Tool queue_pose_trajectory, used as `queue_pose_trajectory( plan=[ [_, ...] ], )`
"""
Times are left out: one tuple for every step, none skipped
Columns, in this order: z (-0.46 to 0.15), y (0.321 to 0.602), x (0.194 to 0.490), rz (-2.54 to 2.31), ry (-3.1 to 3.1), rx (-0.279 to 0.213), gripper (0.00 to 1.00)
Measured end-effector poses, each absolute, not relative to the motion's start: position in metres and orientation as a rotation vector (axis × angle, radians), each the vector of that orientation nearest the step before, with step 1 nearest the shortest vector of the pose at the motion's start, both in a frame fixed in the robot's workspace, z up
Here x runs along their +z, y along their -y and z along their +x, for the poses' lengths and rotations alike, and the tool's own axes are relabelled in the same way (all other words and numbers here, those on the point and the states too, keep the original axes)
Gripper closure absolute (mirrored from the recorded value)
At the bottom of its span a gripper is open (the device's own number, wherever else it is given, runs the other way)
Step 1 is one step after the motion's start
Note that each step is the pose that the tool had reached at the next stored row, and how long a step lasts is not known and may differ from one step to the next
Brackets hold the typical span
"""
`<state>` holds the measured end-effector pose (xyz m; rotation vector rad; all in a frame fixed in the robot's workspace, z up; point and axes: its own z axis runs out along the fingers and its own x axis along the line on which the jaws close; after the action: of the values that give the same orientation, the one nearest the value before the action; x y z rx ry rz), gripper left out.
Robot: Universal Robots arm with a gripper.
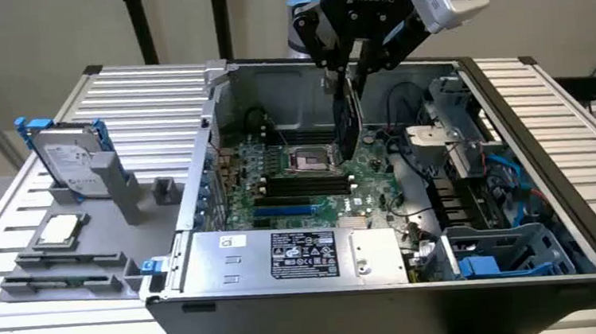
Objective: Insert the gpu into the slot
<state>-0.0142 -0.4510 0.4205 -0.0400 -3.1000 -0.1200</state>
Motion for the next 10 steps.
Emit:
queue_pose_trajectory(
  plan=[
    [-0.0142,0.451,0.4205,-0.04,3.1,-0.12,0.74],
    [-0.0142,0.451,0.4205,-0.04,3.1,-0.12,0.74],
    [-0.0142,0.451,0.4205,-0.04,3.1,-0.12,0.74],
    [-0.0142,0.451,0.4205,-0.04,3.1,-0.12,0.74],
    [-0.0142,0.451,0.4205,-0.04,3.1,-0.12,0.74],
    [-0.0142,0.451,0.4205,-0.04,3.1,-0.12,0.74],
    [-0.0142,0.451,0.4205,-0.04,3.1,-0.12,0.74],
    [-0.0143,0.451,0.4205,-0.04,3.1,-0.12,0.74],
    [-0.0142,0.451,0.4205,-0.04,3.1,-0.12,0.74],
    [-0.0142,0.451,0.4205,-0.04,3.1,-0.12,0.74]
  ],
)
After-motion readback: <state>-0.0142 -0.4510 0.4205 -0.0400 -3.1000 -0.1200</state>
